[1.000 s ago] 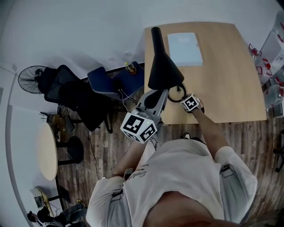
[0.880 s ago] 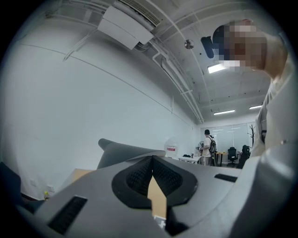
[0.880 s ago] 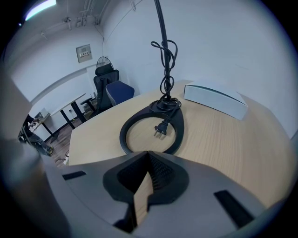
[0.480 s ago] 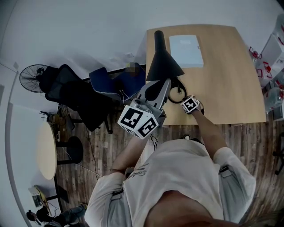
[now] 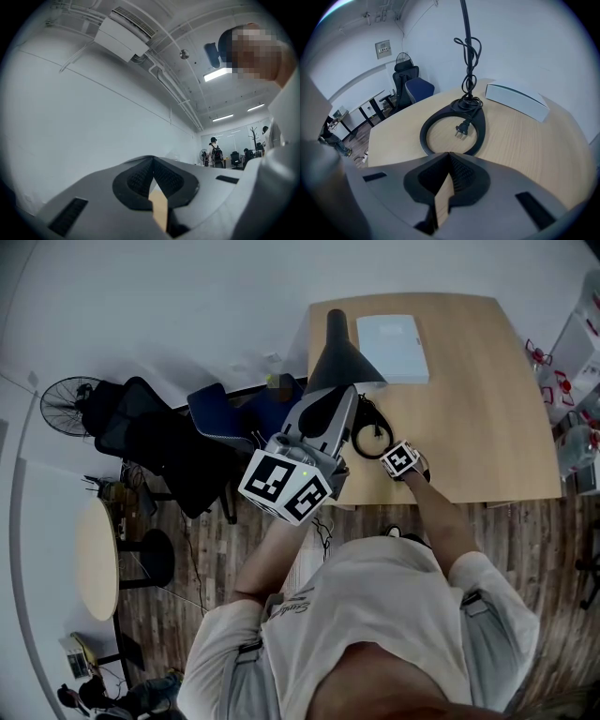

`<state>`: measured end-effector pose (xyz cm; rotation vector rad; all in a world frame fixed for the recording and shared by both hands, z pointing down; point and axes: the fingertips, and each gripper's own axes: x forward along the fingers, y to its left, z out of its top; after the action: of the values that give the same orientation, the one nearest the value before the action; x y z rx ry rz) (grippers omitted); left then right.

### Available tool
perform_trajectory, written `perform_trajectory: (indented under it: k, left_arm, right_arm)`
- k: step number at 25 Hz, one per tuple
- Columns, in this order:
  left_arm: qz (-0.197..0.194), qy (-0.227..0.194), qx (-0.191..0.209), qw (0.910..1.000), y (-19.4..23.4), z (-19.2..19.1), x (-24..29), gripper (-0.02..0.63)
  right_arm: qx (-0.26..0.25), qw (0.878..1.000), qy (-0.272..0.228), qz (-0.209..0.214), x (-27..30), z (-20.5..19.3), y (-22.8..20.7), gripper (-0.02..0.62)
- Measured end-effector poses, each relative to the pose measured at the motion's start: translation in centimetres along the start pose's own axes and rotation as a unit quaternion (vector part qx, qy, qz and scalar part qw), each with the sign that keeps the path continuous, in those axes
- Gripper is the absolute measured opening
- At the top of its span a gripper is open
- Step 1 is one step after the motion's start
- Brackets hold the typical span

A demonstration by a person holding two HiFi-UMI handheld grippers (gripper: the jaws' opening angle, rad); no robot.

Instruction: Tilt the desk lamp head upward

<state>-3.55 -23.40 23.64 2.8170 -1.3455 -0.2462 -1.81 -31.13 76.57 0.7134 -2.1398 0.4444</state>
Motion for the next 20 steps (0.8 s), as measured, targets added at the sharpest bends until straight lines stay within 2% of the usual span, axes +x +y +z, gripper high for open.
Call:
perform_trajectory:
  k: [6,11,14,17,20]
  left_arm:
    - [-0.006,-0.002,0.031,0.9995,-0.1,1.8,0.7,0.015]
    - [-0.010,-0.002,0.028,0.9996,0.2,2.2,0.9,0.015]
    - [-0.011,-0.003,0.029,0.9995,0.0,2.0,0.8,0.015]
    - [-0.008,0.002,0.032,0.9994,0.3,1.2,0.6,0.015]
    - [-0.001,0.013,0.029,0.9995,0.8,0.0,-0.2,0.015]
  right_arm:
    - [-0.002,1.000,-0.008,-0.002,0.1,0.1,-0.1,-0.005]
    - [0.004,1.000,-0.008,0.002,0.2,0.2,-0.1,-0.006]
    - [0.011,1.000,0.012,0.000,0.0,-0.6,-0.2,-0.005]
    - [-0.002,1.000,-0.010,0.005,0.3,0.3,-0.1,-0.005]
    - [0.013,1.000,-0.017,0.004,0.0,0.0,0.0,-0.005]
